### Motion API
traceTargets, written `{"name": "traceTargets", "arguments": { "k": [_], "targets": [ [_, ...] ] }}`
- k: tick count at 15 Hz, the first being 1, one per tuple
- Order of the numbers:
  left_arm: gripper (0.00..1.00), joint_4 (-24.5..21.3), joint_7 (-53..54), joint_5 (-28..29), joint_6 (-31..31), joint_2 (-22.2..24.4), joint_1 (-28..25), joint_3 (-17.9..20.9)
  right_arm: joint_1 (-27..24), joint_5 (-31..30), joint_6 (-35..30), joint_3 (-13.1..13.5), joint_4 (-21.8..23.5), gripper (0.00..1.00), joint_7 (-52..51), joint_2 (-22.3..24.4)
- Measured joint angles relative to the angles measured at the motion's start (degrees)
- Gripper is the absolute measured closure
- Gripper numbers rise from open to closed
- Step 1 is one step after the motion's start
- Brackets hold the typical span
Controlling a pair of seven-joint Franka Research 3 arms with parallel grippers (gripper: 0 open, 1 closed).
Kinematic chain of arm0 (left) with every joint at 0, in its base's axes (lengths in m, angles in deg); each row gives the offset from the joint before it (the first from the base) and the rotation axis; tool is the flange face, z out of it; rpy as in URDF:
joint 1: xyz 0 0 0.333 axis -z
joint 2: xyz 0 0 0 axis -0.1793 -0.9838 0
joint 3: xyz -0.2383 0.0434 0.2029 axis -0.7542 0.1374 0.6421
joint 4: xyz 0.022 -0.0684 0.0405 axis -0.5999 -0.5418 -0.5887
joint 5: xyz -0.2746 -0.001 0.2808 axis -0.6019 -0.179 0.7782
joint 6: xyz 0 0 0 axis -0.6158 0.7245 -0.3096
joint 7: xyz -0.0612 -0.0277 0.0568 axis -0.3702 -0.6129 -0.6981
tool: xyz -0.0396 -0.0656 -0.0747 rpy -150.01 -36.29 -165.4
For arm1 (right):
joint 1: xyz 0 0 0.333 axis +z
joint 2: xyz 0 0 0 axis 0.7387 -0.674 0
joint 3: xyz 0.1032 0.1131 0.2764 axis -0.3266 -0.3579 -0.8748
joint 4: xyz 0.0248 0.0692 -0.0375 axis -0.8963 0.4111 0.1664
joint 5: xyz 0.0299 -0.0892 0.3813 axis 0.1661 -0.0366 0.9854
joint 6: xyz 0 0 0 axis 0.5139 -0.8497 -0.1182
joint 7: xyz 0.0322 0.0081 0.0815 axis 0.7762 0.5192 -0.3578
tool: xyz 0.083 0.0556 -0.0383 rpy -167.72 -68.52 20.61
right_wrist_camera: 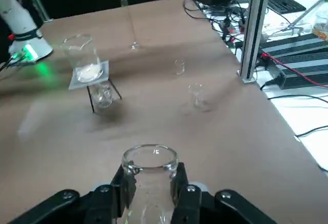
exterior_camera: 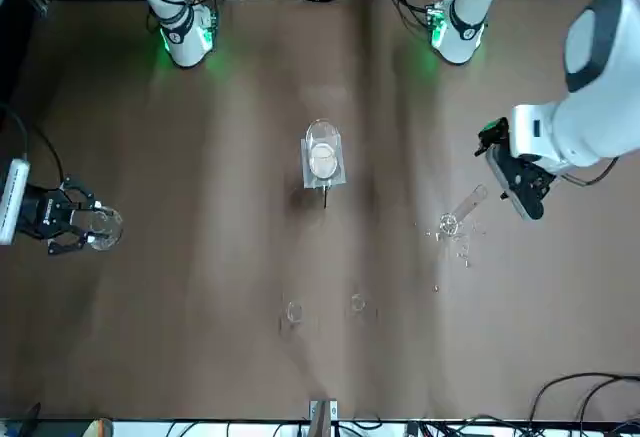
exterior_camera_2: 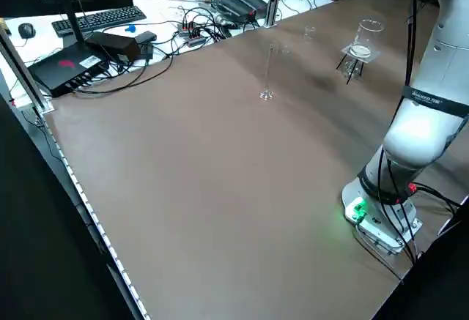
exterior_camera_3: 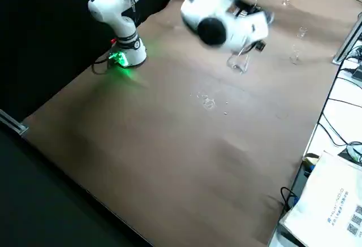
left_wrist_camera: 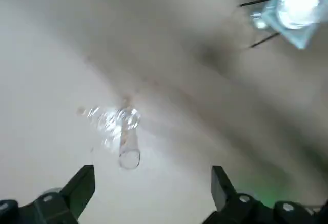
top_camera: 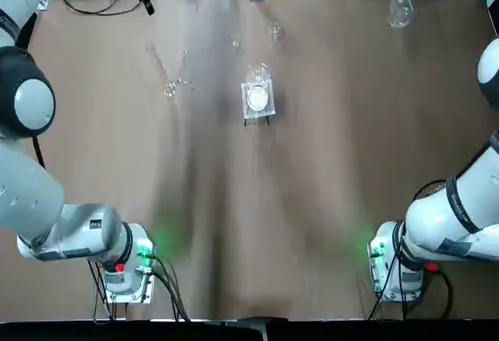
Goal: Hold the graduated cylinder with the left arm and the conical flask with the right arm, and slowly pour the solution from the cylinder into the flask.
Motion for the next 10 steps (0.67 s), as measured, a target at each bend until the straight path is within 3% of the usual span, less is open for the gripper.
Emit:
{"name": "traceTargets", "arguments": {
  "k": [2, 7, 10],
  "targets": [
    [0.00, 0.0, -9.1, 4.7, 0.0, 0.6, 2.3, 0.0, -3.1, 1.5, -2.2, -0.1, 0.1, 0.61, -6.9, -4.1],
    [0.00, -0.2, -34.1, 10.2, -2.2, 2.3, 5.3, 0.0, -7.5, 3.6, -6.4, -0.3, 0.6, 0.61, -20.5, -13.1],
    [0.00, -0.2, -39.8, 10.7, -4.0, 3.2, 5.4, -0.4, -8.7, 4.1, -7.7, -0.5, 2.5, 0.61, -26.2, -15.6]
  ]
}}
